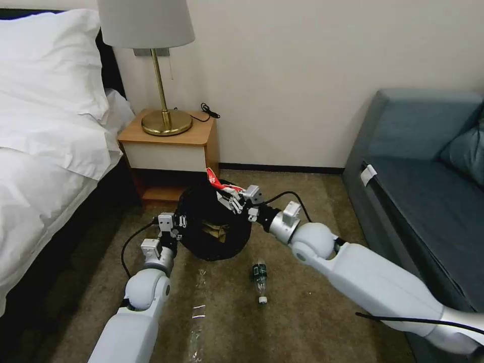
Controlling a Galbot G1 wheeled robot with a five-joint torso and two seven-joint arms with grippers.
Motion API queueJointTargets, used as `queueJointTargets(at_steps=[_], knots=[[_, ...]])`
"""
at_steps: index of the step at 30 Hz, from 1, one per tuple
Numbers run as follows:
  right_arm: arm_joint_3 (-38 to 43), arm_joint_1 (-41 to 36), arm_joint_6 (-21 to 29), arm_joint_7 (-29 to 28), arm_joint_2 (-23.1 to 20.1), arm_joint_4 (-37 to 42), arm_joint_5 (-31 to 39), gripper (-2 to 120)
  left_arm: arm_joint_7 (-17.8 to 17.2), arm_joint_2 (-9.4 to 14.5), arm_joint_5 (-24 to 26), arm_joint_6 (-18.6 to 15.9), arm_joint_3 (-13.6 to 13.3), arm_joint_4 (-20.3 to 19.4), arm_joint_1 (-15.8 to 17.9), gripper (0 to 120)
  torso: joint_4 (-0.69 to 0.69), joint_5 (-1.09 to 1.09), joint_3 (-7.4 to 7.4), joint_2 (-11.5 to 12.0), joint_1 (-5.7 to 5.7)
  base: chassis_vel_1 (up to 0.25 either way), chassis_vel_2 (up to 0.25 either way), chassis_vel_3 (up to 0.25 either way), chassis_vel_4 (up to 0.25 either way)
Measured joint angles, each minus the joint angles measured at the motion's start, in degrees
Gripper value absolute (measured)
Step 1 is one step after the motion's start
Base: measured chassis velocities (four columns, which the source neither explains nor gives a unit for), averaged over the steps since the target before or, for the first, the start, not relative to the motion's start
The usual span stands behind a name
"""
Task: Pick up the trash bin, then pick up the garbage on the floor and place it into the trash bin.
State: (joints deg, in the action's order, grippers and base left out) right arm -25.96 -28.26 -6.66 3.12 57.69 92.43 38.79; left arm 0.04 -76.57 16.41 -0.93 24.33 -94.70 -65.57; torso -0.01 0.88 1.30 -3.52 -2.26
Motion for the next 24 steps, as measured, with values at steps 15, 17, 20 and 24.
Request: queueJointTargets(at_steps=[15, 17, 20, 24], knots=[[-1.5, -2.5, 1.4, -4.4, 1.0, 1.1, -2.4, 76, 0.9, 1.2, 1.0, 1.5, 1.3, -0.3, -2.0, 4, 0.0, 0.0, -0.01, 0.0, 0.0, 0.0, 0.0, 0.0, 0.0], [-1.4, -2.6, 2.4, -5.1, 0.4, 2.0, -2.1, 82, 0.9, 1.4, 1.1, 1.6, 1.6, -0.6, -2.3, 4, 0.01, 0.0, -0.01, 0.0, 0.0, 0.0, 0.0, 0.0, 0.0], [0.5, -2.6, 7.7, -5.9, -1.1, 4.3, 1.0, 91, 1.2, 2.0, 1.2, 1.8, 2.1, -0.9, -2.8, 4, 0.0, 0.0, -0.01, 0.0, 0.0, 0.0, 0.0, 0.0, 0.0], [3.6, -2.6, 16.0, -5.5, -4.6, 6.3, 8.2, 100, 1.4, 3.9, 1.7, 2.3, 3.6, -1.4, -4.3, 4, -0.01, 0.0, -0.01, 0.0, 0.0, 0.0, 0.0, 0.0, 0.0]])
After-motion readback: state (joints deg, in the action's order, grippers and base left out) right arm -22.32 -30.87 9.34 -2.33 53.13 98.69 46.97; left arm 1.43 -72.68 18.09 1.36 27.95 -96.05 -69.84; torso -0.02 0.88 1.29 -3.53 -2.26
